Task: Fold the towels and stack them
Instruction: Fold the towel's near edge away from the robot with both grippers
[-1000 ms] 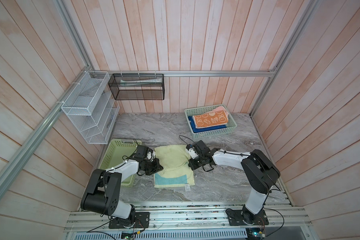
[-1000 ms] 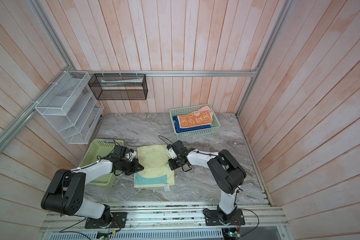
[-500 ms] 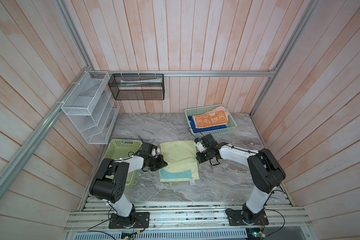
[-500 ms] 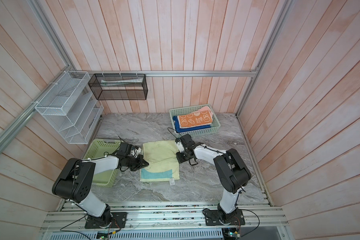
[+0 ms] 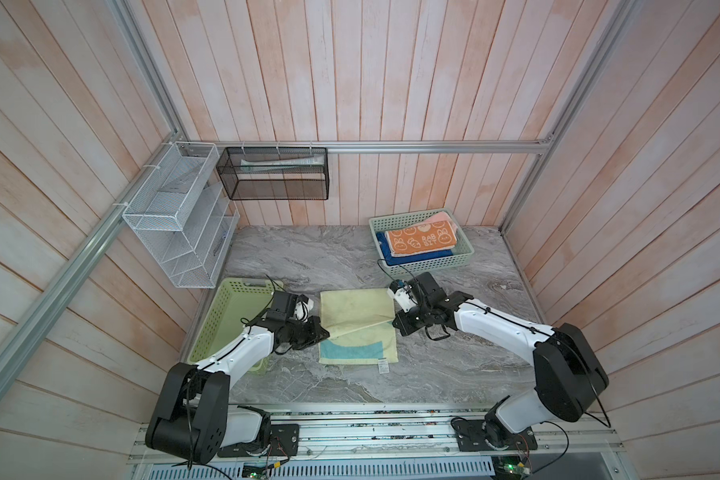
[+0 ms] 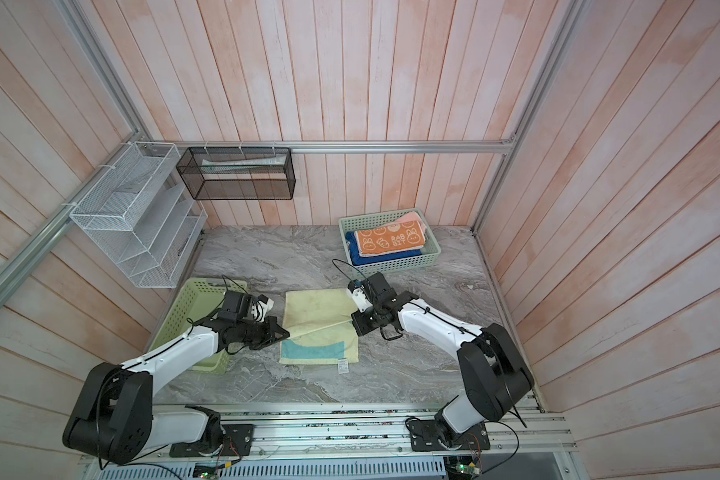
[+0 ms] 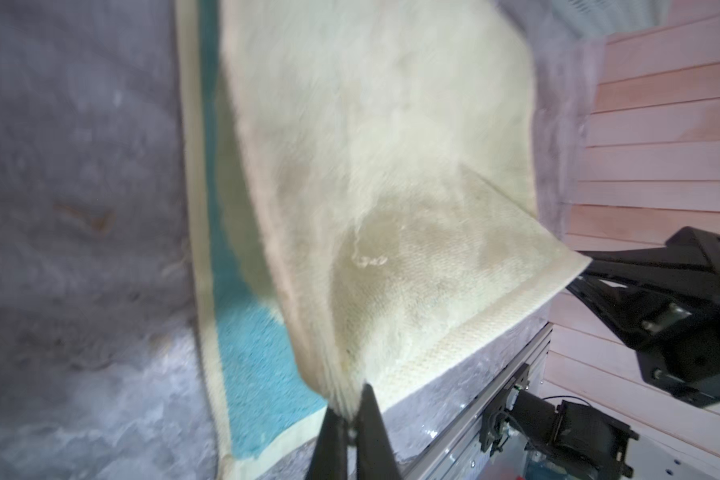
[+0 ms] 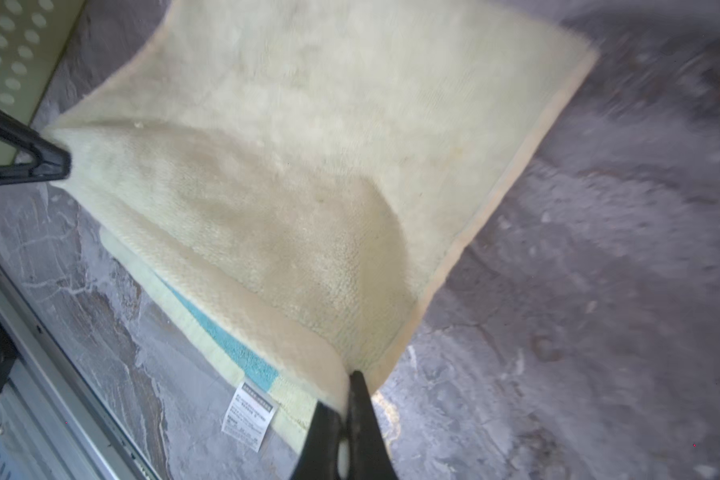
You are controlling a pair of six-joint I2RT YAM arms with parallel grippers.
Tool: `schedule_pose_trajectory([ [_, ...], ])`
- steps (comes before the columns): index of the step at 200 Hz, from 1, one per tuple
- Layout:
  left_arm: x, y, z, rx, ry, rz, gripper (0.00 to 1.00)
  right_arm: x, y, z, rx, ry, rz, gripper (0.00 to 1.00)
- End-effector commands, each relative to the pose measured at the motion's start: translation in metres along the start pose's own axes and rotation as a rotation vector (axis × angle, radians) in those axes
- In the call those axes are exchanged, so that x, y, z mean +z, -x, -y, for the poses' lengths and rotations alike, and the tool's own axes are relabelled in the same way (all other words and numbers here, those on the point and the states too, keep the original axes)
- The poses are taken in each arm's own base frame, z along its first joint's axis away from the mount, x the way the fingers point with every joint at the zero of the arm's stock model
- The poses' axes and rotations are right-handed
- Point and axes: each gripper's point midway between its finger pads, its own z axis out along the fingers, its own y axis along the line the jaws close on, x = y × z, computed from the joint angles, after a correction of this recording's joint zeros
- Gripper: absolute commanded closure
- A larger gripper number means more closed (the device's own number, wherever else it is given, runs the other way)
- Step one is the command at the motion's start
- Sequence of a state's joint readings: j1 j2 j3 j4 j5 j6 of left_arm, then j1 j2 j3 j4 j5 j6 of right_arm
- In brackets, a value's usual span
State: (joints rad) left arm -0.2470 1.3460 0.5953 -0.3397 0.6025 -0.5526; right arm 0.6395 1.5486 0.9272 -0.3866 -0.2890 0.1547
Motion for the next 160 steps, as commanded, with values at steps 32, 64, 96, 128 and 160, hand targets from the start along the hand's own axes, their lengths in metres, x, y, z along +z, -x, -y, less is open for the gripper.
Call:
schedule_pose_trajectory([
  [32,0.011,-0.014,-0.018,-0.039,0.023,-0.039,1.00,0.019,-0.025,0.004,0.082,0.005,-0.059,1.00],
  [64,-0.003,-0.004,-0.005,-0.010,0.029,-0.014,1.00,-0.004,-0.019,0.002,0.066,-0.028,-0.045,1.00],
  [96,-0.025,0.001,0.012,0.013,0.031,0.017,1.00,-0.031,-0.017,-0.013,0.062,-0.029,-0.021,1.00],
  [128,-0.028,-0.013,0.005,-0.011,0.036,0.006,1.00,-0.027,-0.035,-0.034,0.063,0.052,-0.017,1.00],
  [160,-0.015,-0.027,-0.012,-0.080,0.055,-0.046,1.00,-0.001,-0.072,-0.037,0.098,0.103,-0.121,1.00],
])
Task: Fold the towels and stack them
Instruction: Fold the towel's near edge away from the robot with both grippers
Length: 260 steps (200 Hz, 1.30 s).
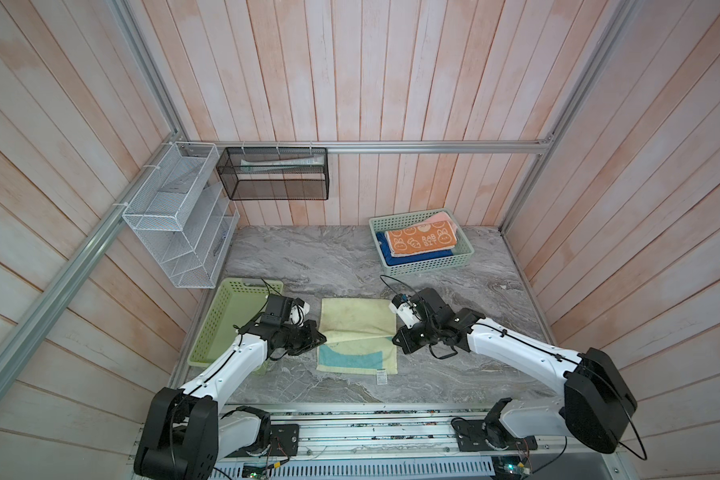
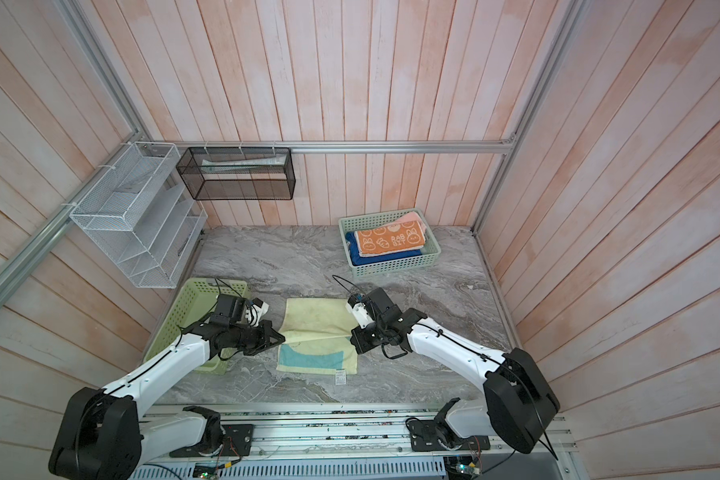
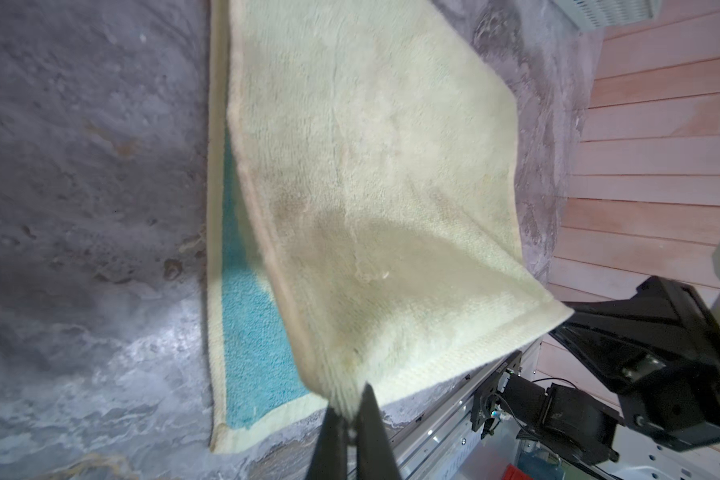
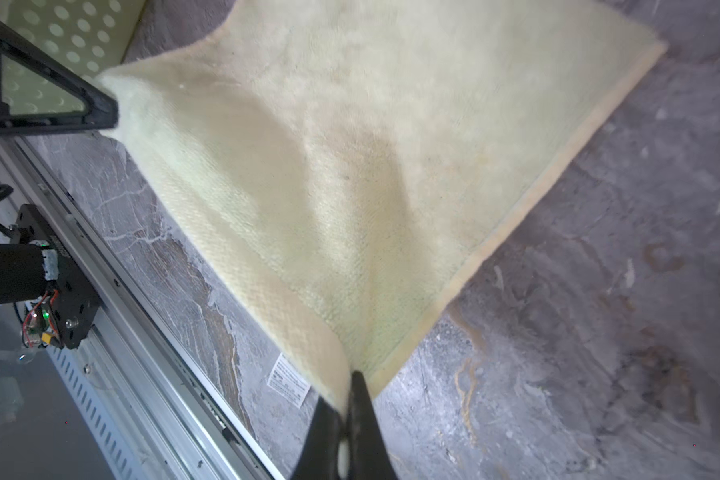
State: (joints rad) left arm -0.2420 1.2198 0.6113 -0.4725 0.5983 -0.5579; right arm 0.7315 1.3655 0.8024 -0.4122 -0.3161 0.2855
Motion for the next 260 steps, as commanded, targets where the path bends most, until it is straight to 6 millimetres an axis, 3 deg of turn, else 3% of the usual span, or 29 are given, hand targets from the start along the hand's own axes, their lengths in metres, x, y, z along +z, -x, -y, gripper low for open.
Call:
schedule_pose_trajectory([
  [1,0.009,-0.019,-0.024,-0.079,0.058,-0.059,1.00,0.021,-0.035,0.002,0.060,0.033,-0.114,1.00],
  [37,0.026,-0.028,-0.029,-0.121,0.015,-0.085,1.00,0.044,-0.038,0.004,0.086,0.063,-0.139,1.00],
  [64,0.041,-0.035,-0.032,-0.144,0.002,-0.100,1.00,0.052,-0.034,0.025,0.118,-0.010,-0.166,1.00],
  [93,0.054,-0.034,-0.028,-0.149,-0.011,-0.101,1.00,0.051,-0.027,0.056,0.144,-0.077,-0.168,1.00],
  [128,0.059,-0.012,-0.018,-0.124,-0.017,-0.063,1.00,0.036,-0.006,0.084,0.141,-0.141,-0.156,1.00],
  [169,0.037,0.011,0.009,-0.046,-0.009,-0.016,1.00,0.003,0.020,0.075,0.085,-0.178,-0.109,1.00],
  [217,0.000,0.000,0.033,-0.009,-0.025,0.026,1.00,-0.041,0.023,0.041,0.091,-0.155,-0.041,1.00],
  [234,0.001,-0.012,0.030,-0.023,-0.023,0.015,1.00,-0.042,0.014,0.034,0.109,-0.128,-0.032,1.00],
  [260,0.017,-0.030,0.011,-0.069,-0.029,-0.020,1.00,-0.023,-0.011,0.040,0.142,-0.109,-0.076,1.00],
])
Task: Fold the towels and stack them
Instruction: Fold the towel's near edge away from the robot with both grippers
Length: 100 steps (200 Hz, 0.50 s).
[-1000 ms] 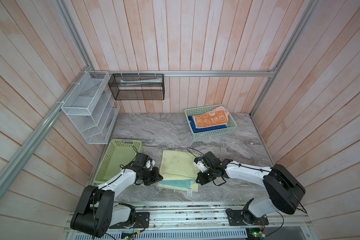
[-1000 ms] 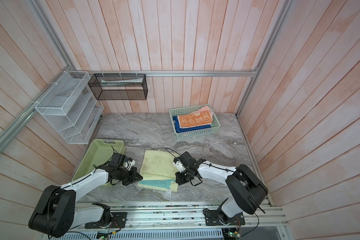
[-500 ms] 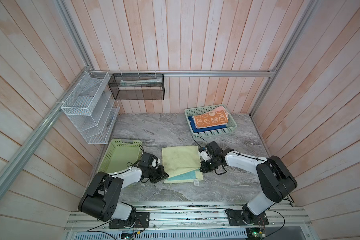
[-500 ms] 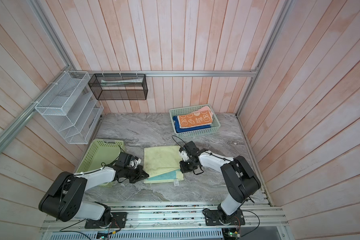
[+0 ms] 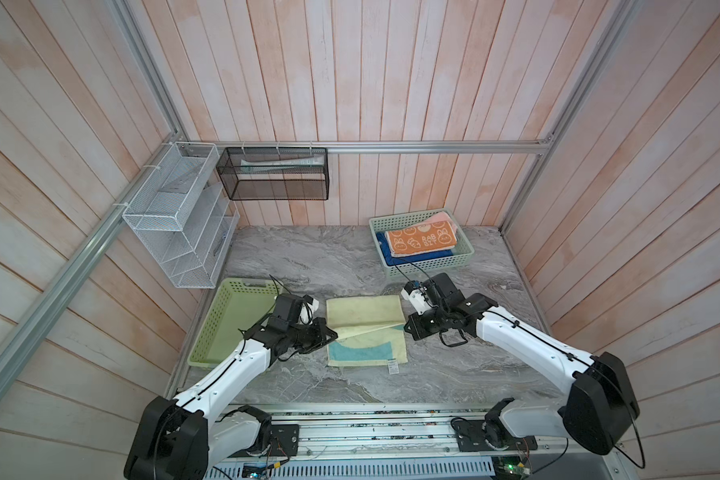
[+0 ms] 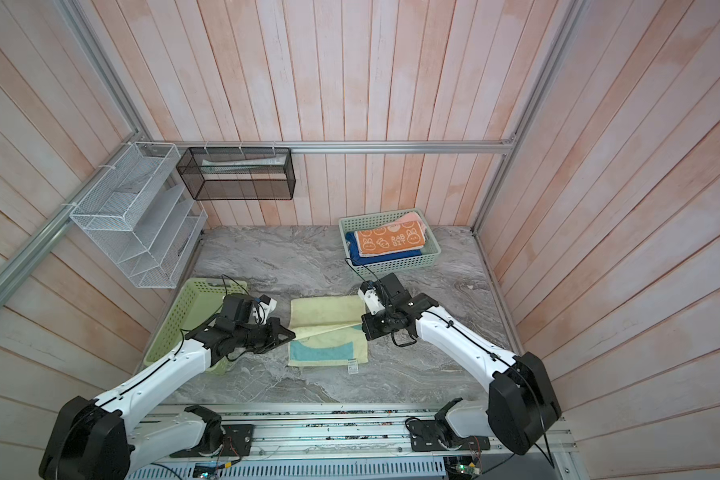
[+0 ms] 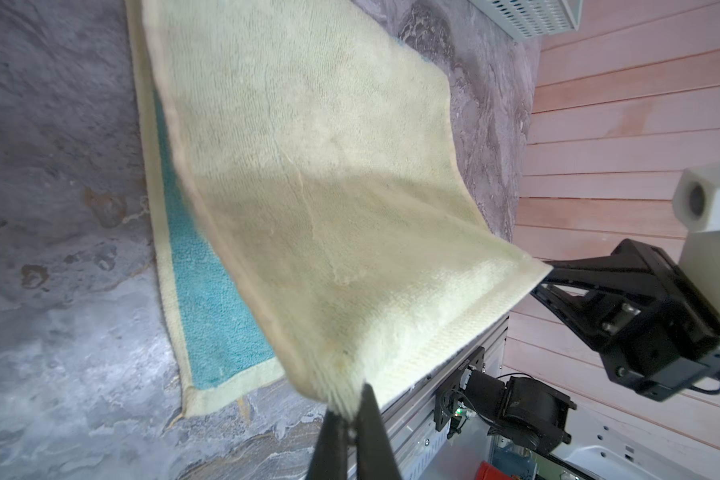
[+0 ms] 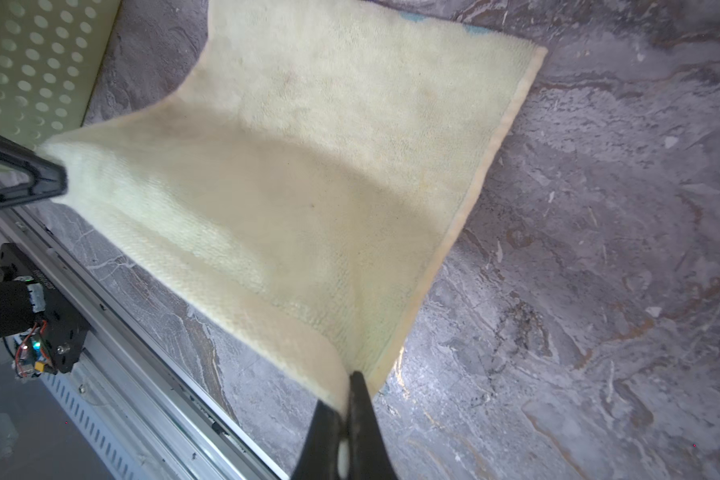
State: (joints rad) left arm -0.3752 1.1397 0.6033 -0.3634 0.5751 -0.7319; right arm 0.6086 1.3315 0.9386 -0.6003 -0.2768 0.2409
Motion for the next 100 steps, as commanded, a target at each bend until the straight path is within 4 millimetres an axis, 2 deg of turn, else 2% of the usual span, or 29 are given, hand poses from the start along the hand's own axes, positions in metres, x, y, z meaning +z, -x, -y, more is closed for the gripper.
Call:
schedule_pose_trajectory([
  [1,0.013,-0.026,-0.035,-0.090,0.066,-0.059,1.00,0.020,-0.040,0.014,0.075,-0.021,-0.122,1.00],
  [21,0.021,-0.034,-0.050,-0.108,0.093,-0.083,1.00,0.033,-0.052,0.008,0.086,0.026,-0.167,1.00],
  [48,0.025,-0.036,-0.056,-0.114,0.103,-0.098,1.00,0.039,-0.063,-0.001,0.081,0.066,-0.212,1.00],
  [56,0.024,-0.036,-0.056,-0.111,0.113,-0.098,0.93,0.039,-0.067,-0.004,0.085,0.086,-0.224,0.95],
  [76,0.017,-0.029,-0.056,-0.098,0.159,-0.079,0.72,0.032,-0.072,-0.013,0.092,0.129,-0.236,0.71],
  [86,0.013,-0.024,-0.056,-0.093,0.180,-0.056,0.69,0.026,-0.072,-0.017,0.096,0.149,-0.233,0.65],
  [100,0.008,-0.017,-0.055,-0.096,0.184,-0.028,0.68,0.020,-0.072,-0.022,0.093,0.170,-0.222,0.62],
])
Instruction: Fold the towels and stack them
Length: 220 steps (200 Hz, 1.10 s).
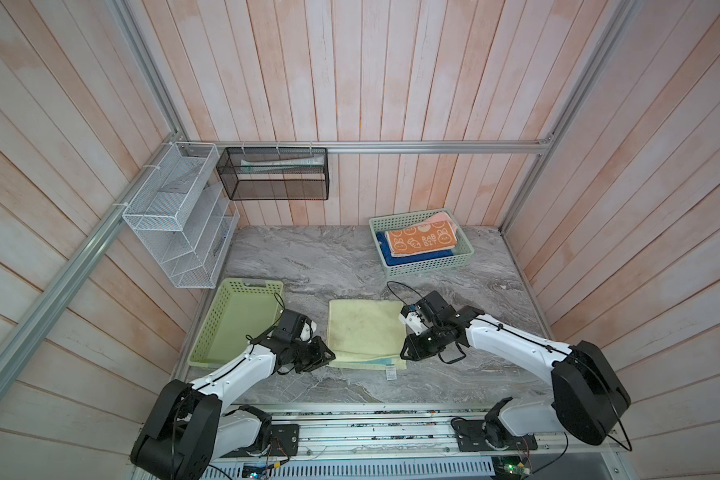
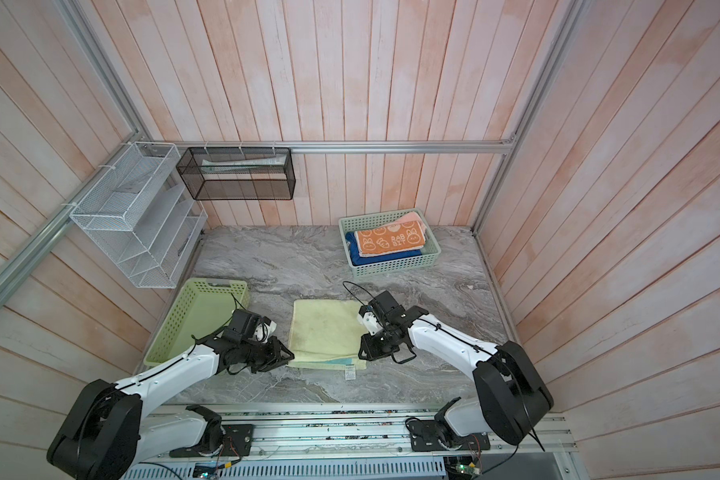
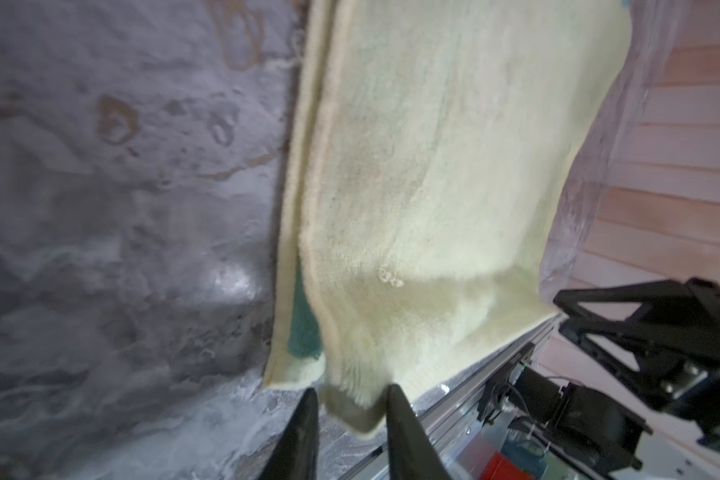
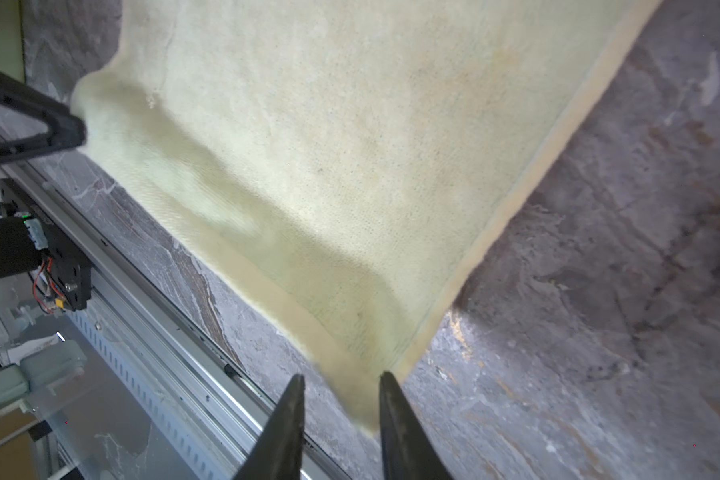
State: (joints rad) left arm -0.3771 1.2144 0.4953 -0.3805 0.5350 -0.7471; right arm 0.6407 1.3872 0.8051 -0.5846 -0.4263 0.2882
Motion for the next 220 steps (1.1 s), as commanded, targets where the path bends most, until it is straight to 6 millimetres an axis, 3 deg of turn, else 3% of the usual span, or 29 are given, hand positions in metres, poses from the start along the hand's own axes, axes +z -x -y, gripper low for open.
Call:
schedule_pose_trajectory([
  [1,-0.014,0.017,0.003,0.015,0.036,0.077,0.67,-0.011,-0.011,-0.013,0.008,0.061,-0.014,0.62],
  [51,-0.007,0.027,0.008,0.031,0.026,0.056,0.65,-0.005,0.001,0.008,0.086,0.017,0.040,0.61],
  [118,0.017,0.029,0.016,0.067,0.010,0.002,0.65,0.021,0.054,0.015,0.072,0.004,0.139,0.66],
  [141,0.010,0.058,0.028,0.121,0.043,0.092,0.64,0.015,0.077,0.042,0.149,-0.067,0.214,0.65],
  [187,0.011,0.130,0.038,0.111,0.032,0.183,0.56,-0.017,0.129,0.082,0.302,0.022,0.439,0.60],
  [220,0.025,0.166,0.034,0.104,0.031,0.182,0.55,-0.003,0.144,0.100,0.312,-0.002,0.401,0.59],
])
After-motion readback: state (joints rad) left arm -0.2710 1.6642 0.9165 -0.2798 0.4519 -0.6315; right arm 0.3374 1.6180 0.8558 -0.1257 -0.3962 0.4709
